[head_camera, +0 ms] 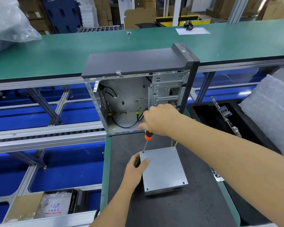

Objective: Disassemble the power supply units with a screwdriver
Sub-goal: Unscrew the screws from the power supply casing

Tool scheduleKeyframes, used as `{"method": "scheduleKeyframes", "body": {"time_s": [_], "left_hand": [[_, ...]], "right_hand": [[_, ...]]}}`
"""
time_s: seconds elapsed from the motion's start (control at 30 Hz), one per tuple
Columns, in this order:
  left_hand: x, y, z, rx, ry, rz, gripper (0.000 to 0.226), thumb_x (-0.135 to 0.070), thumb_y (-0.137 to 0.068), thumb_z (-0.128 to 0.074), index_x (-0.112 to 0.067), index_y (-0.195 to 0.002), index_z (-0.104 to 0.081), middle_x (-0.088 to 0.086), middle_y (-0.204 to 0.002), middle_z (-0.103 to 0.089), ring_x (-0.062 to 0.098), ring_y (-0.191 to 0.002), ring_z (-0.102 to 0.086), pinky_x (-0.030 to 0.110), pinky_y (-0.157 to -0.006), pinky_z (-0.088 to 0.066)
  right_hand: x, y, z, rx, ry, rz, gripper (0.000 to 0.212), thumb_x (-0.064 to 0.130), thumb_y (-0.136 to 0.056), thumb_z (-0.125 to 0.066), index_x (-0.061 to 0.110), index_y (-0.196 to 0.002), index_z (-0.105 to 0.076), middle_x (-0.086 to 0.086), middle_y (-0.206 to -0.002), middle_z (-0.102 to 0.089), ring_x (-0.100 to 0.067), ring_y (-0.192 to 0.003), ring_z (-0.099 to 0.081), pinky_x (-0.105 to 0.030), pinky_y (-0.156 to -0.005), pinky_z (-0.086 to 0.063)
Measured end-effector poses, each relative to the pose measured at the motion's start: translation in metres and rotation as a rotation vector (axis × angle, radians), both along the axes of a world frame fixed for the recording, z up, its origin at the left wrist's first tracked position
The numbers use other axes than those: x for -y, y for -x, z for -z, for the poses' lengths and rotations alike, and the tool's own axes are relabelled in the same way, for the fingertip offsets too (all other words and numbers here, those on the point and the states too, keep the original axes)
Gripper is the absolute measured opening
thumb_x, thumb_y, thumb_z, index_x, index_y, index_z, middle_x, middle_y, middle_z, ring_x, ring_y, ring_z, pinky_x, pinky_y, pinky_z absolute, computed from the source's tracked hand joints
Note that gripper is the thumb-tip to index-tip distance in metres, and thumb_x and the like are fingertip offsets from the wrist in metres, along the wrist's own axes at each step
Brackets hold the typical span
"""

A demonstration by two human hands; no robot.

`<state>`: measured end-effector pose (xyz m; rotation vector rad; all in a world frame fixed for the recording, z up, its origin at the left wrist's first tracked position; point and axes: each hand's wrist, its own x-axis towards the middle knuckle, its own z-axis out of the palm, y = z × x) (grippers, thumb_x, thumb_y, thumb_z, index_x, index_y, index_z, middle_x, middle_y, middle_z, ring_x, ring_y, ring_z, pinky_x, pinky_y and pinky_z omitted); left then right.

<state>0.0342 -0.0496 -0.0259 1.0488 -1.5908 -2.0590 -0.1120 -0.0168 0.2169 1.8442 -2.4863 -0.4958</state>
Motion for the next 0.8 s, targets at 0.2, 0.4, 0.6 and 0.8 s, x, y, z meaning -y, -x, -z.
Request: {"method": "scheduleKeyframes", "body": {"time_s": [0.2,0.4,0.6,0.8], "left_hand": [[0.001,0.001,0.0,-0.002,-0.004,0.012,0.042,-0.032,-0.088,-0.076,-0.03,-0.126,-0.059,-0.013,-0.116,-0.072,0.006,-0.108,-0.068,0.022,-0.082,-0.056],[0.001,0.001,0.002,0.009,0.004,0.015,0.041,-0.033,-0.088,-0.076,-0.032,-0.125,-0.059,-0.014,-0.115,-0.072,0.005,-0.108,-0.068,0.023,-0.084,-0.055],[0.0,0.001,-0.001,-0.002,0.003,0.016,0.039,-0.032,-0.089,-0.075,-0.03,-0.125,-0.06,-0.012,-0.115,-0.072,0.006,-0.106,-0.069,0.019,-0.078,-0.056],[0.0,0.0,-0.002,-0.001,0.018,0.02,0.039,-0.033,-0.088,-0.076,-0.031,-0.123,-0.06,-0.014,-0.114,-0.072,0.005,-0.106,-0.068,0.021,-0.081,-0.055]], "right_hand": [[-0.003,0.004,0.001,0.435,-0.02,-0.001,0.054,0.037,-0.087,-0.07,0.02,-0.128,-0.039,-0.006,-0.111,-0.048,-0.029,-0.101,-0.05,-0.043,-0.079,-0.048],[0.001,-0.003,0.002,0.023,-0.017,-0.026,0.047,0.055,-0.094,-0.052,0.012,-0.111,-0.048,-0.002,-0.081,-0.045,-0.028,-0.083,-0.051,-0.036,-0.059,-0.034],[0.003,-0.002,0.009,0.331,-0.02,-0.096,0.056,0.028,-0.082,-0.078,0.02,-0.125,-0.043,-0.002,-0.118,-0.046,-0.023,-0.101,-0.036,-0.044,-0.085,-0.048],[-0.001,-0.005,0.004,0.185,0.002,-0.009,0.054,0.067,-0.092,-0.046,0.017,-0.111,-0.041,-0.001,-0.076,-0.04,-0.03,-0.083,-0.048,-0.036,-0.055,-0.035]]}}
